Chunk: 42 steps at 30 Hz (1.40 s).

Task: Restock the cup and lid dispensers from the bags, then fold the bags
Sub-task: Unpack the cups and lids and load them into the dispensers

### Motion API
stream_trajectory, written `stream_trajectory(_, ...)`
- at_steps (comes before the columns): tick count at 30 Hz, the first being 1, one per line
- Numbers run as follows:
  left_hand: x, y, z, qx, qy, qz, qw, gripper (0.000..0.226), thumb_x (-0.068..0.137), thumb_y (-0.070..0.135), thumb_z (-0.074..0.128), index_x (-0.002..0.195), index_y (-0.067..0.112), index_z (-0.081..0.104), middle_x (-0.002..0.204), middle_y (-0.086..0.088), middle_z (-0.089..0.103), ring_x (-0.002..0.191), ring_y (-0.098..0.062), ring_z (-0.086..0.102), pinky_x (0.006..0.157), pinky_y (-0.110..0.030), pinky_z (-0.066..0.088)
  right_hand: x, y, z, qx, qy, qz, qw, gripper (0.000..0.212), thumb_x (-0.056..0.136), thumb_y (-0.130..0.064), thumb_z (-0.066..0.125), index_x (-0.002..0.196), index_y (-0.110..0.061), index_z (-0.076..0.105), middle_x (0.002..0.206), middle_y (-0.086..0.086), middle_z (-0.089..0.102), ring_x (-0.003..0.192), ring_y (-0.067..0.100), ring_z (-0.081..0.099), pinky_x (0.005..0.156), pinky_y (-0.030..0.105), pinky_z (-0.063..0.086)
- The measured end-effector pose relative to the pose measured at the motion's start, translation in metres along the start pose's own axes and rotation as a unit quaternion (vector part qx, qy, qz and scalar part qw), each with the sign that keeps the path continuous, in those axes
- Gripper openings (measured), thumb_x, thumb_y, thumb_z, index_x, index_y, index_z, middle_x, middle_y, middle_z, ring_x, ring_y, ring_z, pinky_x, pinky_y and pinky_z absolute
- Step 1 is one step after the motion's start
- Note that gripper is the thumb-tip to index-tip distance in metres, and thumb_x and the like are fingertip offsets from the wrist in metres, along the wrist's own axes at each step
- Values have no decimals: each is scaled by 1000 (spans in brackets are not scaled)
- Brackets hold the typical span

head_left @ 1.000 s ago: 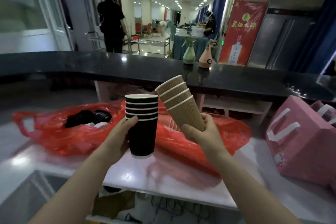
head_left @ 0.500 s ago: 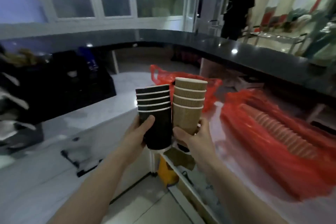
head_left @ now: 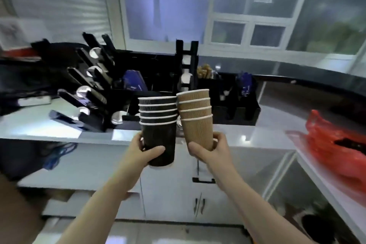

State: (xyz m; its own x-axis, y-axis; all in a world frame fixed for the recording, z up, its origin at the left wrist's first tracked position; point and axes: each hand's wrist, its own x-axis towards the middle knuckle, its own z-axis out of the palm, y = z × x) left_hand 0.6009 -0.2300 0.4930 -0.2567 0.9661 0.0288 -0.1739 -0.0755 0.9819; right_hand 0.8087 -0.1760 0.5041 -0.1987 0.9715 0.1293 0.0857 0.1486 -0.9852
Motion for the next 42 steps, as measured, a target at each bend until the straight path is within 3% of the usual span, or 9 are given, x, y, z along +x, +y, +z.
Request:
stream_trajectory(9,36,52,-179,57,121,74,988,75,54,42,79,122,19,56,111,-6,69,106,-26,63,93,-42,49,73,-29,162,9,-9,-55,998,51,69,-38,83,103,-36,44,95,-18,57,81,-3,61,68,23,52)
stream_trajectory(15,46,69,-271,54,219,108,968,63,61,23,84,117,22,55,106,-5,69,100,-25,64,82,-36,49,109,-38,230,2,-6,-63,998,58,63,-45,82,107,-35,46,100,-13,58,86,4,60,70,30,52)
stream_trajectory(18,51,73,-301,66,270,114,954,50,62,27,82,102,33,53,99,-2,67,78,-18,63,59,-29,45,129,-44,258,-19,-13,-89,996,56,66,-39,83,108,-35,47,107,-9,57,93,6,57,73,29,49)
stream_trajectory(21,53,68,-325,89,319,121,936,41,74,18,80,102,32,53,100,-3,65,69,-3,66,50,-18,50,145,-47,281,-49,-50,-113,991,59,68,-35,83,114,-33,47,117,-5,54,105,11,54,87,35,51)
stream_trajectory(25,44,63,-348,99,367,113,918,62,63,28,84,115,24,52,111,-5,64,97,-16,63,80,-31,49,157,-51,308,-95,-94,-168,977,68,65,-38,83,117,-33,40,113,-14,51,103,6,52,82,26,48)
stream_trajectory(29,33,63,-363,124,389,102,907,68,49,45,81,109,31,54,109,1,64,97,-13,62,80,-29,48,170,-54,340,-186,-104,-244,946,73,65,-33,84,124,-22,42,120,-7,49,108,14,49,84,27,39)
stream_trajectory(34,31,62,-370,149,408,102,895,55,53,36,81,103,33,56,105,5,65,95,-11,63,75,-26,48,181,-53,365,-210,-137,-301,920,69,67,-27,83,125,-27,46,113,-9,46,110,17,47,86,24,35)
stream_trajectory(39,39,64,-366,209,420,101,877,57,55,35,84,105,32,58,102,14,62,92,-1,60,68,-18,44,189,-57,369,-100,-66,-325,938,73,68,-22,82,132,-20,45,118,-8,45,107,-8,41,88,-2,26)
stream_trajectory(42,49,71,-361,309,414,121,848,58,54,36,84,106,28,60,97,17,60,87,6,57,65,-12,41,200,-60,366,-82,-22,-356,931,75,69,-20,82,134,-16,44,122,-4,43,110,-12,39,92,-1,25)
